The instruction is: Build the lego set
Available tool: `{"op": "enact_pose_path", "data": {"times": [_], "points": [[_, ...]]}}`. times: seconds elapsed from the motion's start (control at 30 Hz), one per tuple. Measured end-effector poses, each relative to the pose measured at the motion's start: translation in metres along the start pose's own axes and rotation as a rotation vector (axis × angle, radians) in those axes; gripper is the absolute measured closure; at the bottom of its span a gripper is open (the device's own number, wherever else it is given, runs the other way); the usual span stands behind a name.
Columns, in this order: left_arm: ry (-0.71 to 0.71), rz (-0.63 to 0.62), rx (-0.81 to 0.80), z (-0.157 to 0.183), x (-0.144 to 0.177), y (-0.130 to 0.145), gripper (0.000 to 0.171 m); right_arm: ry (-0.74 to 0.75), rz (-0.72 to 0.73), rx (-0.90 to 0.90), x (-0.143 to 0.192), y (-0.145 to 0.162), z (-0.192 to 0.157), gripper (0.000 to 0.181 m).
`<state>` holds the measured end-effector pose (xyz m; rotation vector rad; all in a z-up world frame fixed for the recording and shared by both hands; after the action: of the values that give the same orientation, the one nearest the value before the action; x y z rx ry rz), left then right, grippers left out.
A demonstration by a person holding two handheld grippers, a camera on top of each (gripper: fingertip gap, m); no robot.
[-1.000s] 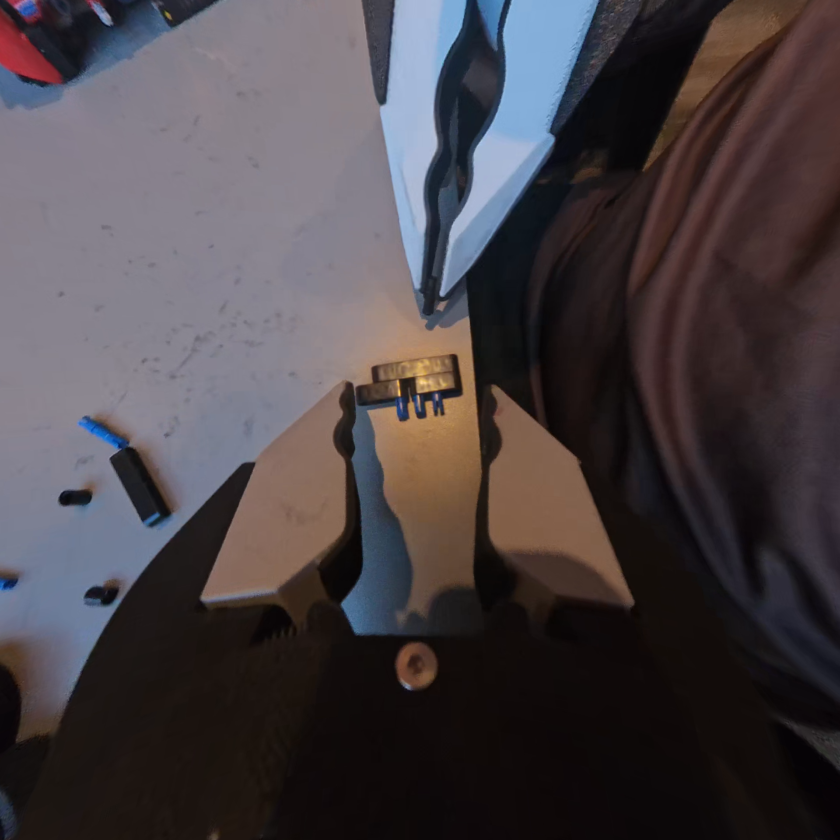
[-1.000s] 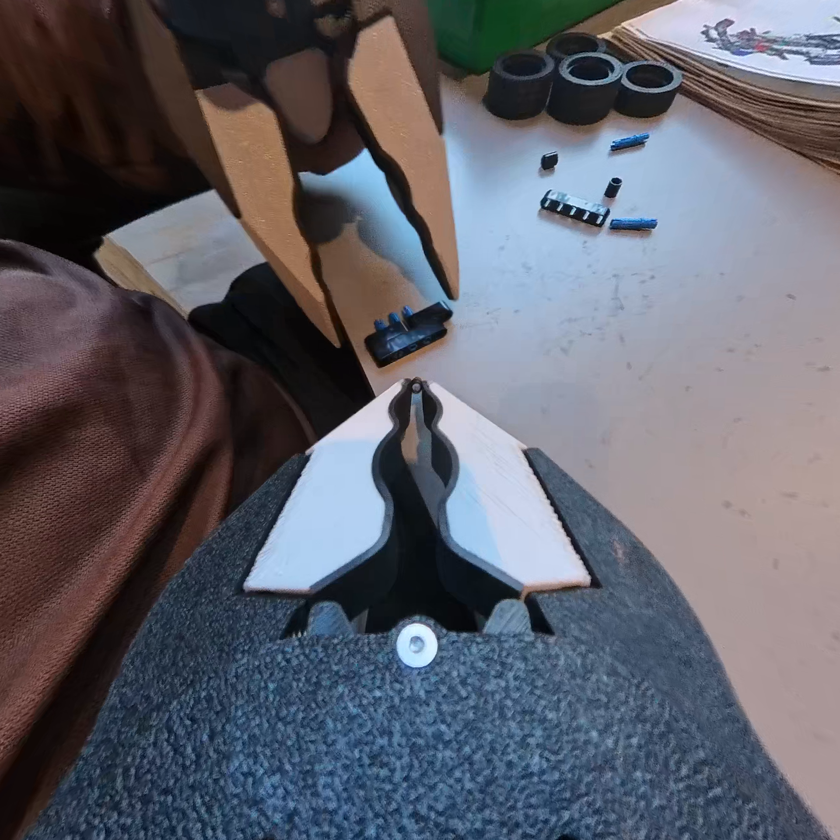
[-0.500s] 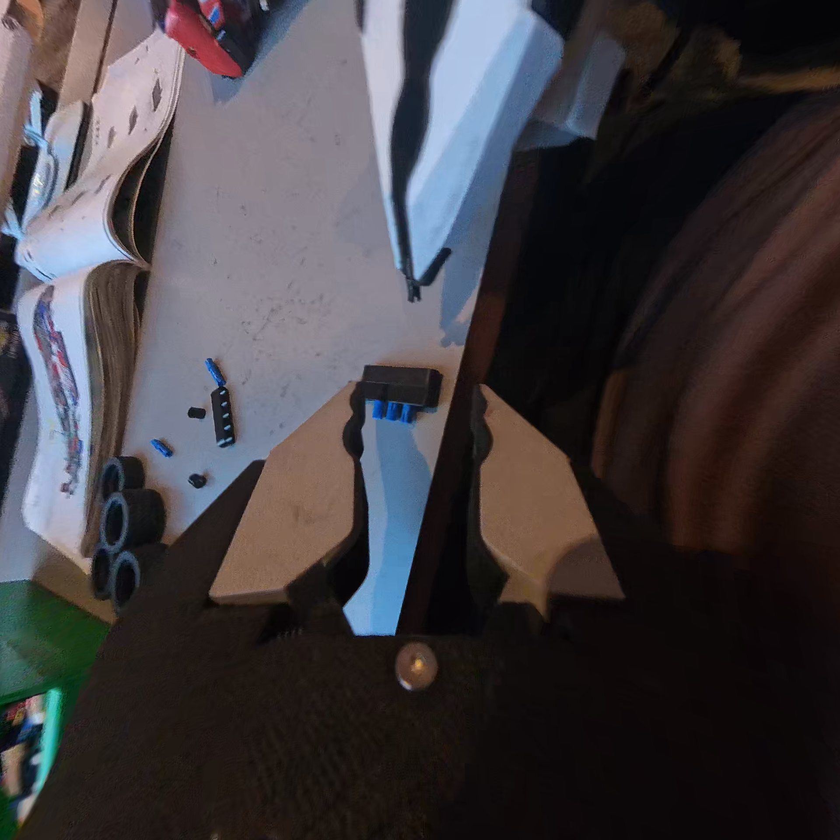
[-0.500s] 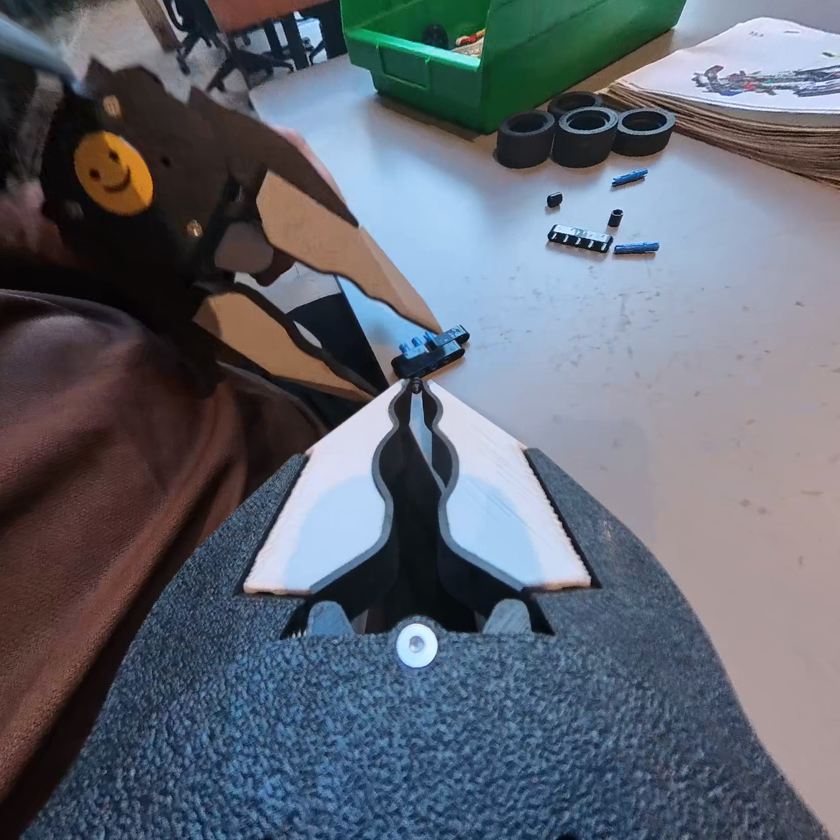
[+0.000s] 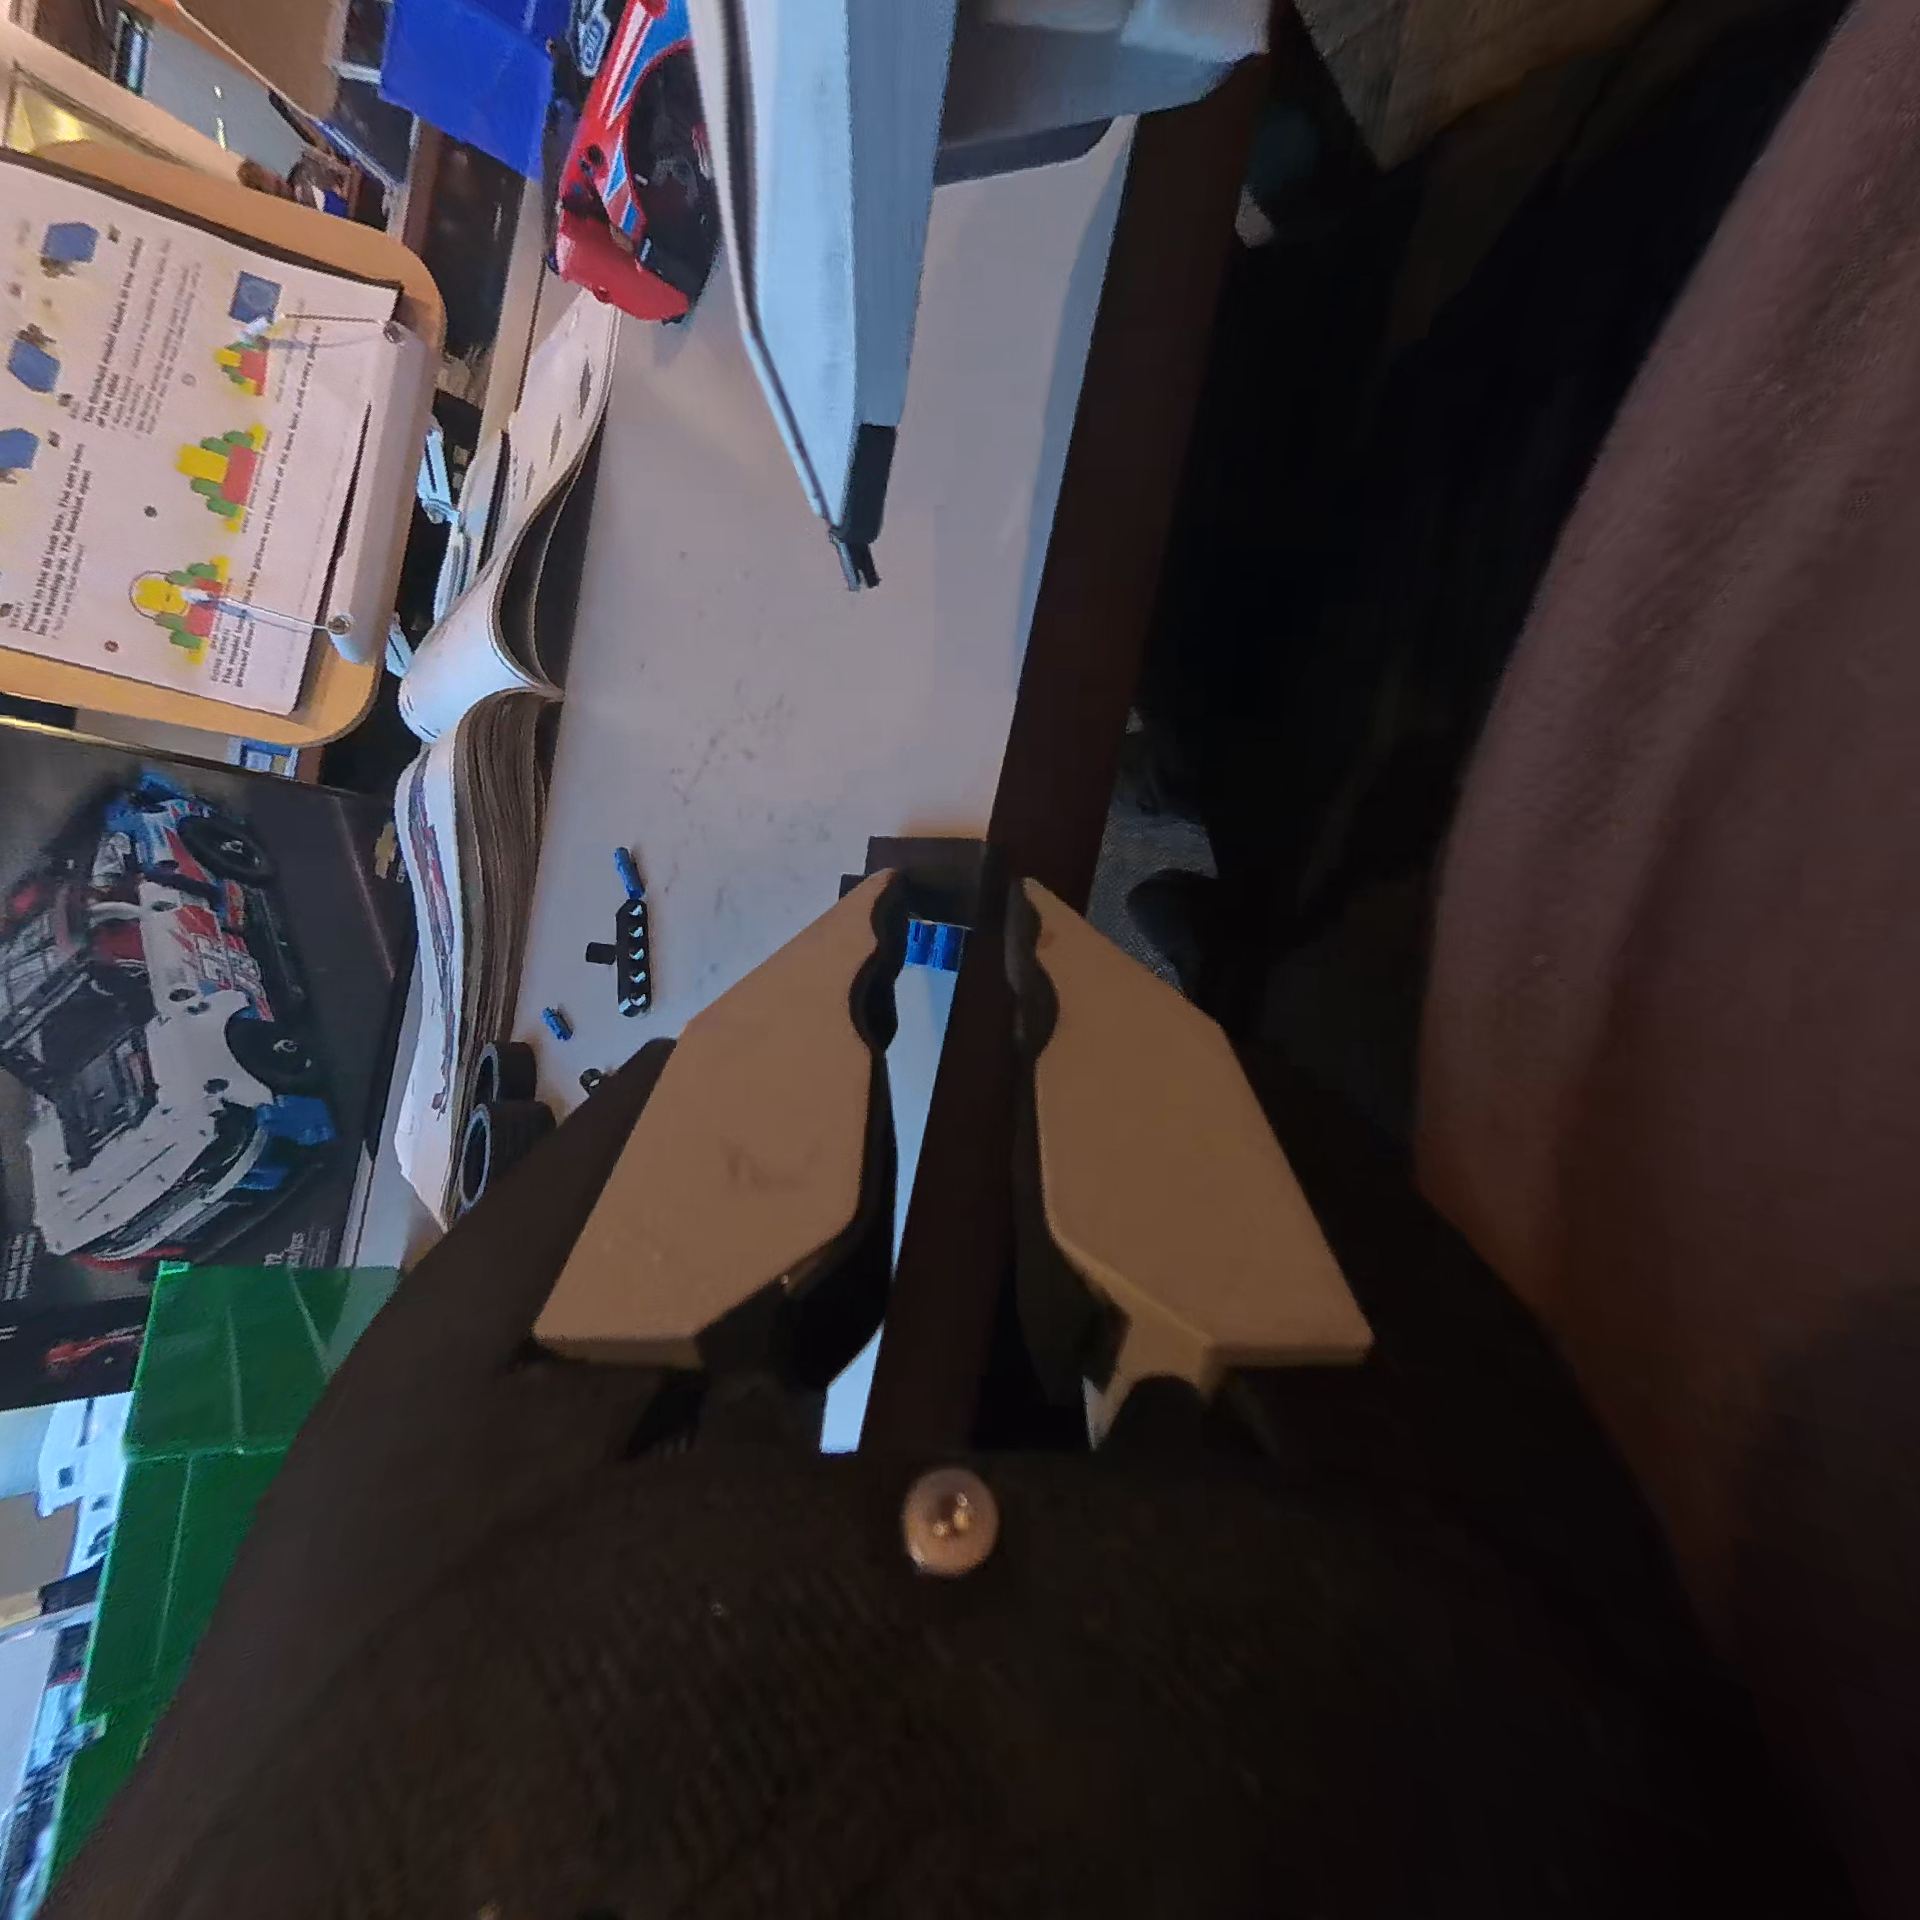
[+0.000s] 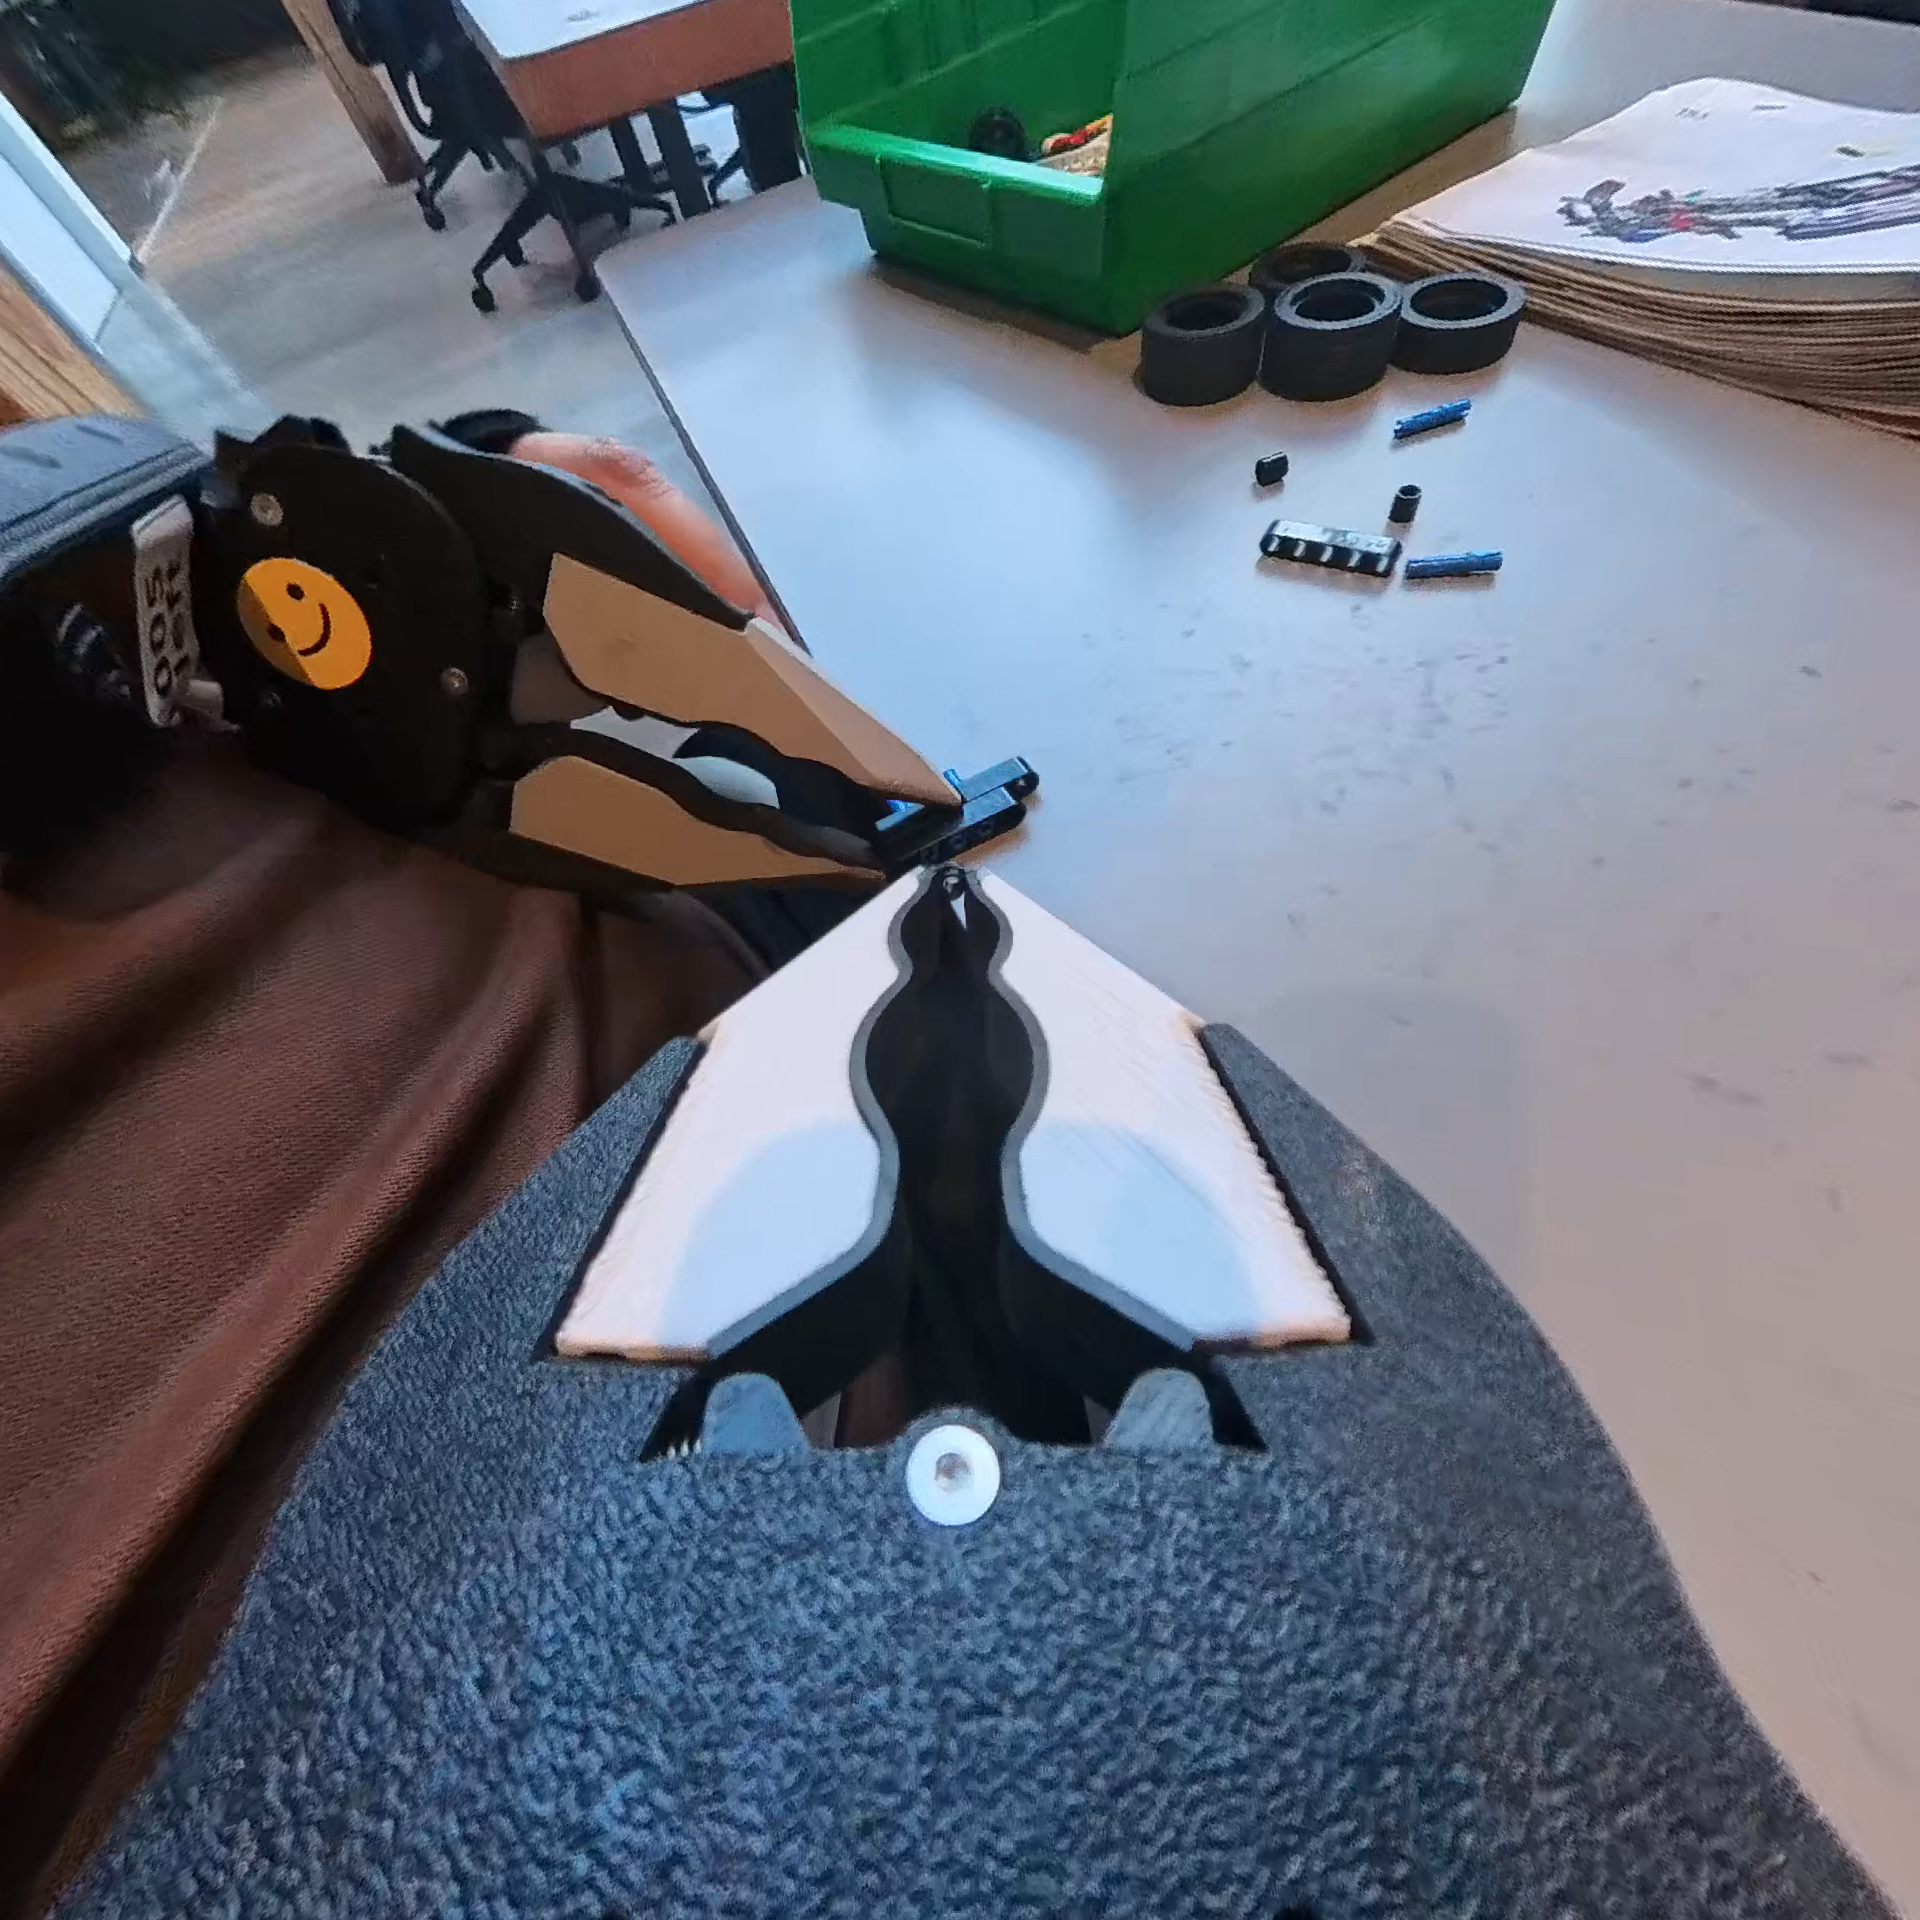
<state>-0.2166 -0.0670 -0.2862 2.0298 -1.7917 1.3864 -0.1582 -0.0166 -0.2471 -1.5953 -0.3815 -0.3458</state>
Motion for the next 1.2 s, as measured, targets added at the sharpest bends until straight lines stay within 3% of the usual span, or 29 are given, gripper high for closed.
{"op": "enact_pose_path", "data": {"times": [0.23, 0.37, 0.47, 0.57, 0.63, 0.83, 1.2], "points": [[0.019, 0.197, 0.142, -0.022, 0.026, 0.003, 0.166, -0.031, -0.021, 0.022, -0.006, 0.002, -0.007, 0.176], [0.201, 0.406, 0.390, -0.033, 0.035, 0.000, 0.166, -0.069, -0.010, 0.035, -0.012, -0.006, -0.010, 0.176], [0.339, 0.475, 0.433, -0.030, 0.032, 0.006, 0.166, -0.086, 0.020, 0.109, -0.016, -0.016, -0.009, 0.176], [0.497, 0.418, 0.435, -0.019, 0.023, 0.018, 0.166, -0.149, -0.006, 0.208, -0.020, -0.015, -0.011, 0.177], [0.585, 0.374, 0.456, -0.015, 0.021, 0.022, 0.167, -0.104, -0.064, 0.283, -0.032, -0.010, -0.006, 0.177], [0.493, 0.277, 0.415, -0.028, 0.015, 0.030, 0.167, -0.102, -0.109, 0.236, -0.049, -0.006, -0.010, 0.177], [0.571, 0.268, 0.417, -0.026, 0.004, 0.017, 0.161, -0.108, -0.150, 0.187, -0.056, 0.000, -0.004, 0.177]]}}
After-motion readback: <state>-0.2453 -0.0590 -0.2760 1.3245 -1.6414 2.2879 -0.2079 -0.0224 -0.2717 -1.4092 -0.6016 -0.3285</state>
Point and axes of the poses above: each gripper's, where its closed fingertips meet, x back along the fingers, y out of its underside, z = x × y across the jaws, the point moved 3 cm from there along x, back along the fingers, and after that the axes turned 15 degrees about y, right-handed, at the moved point
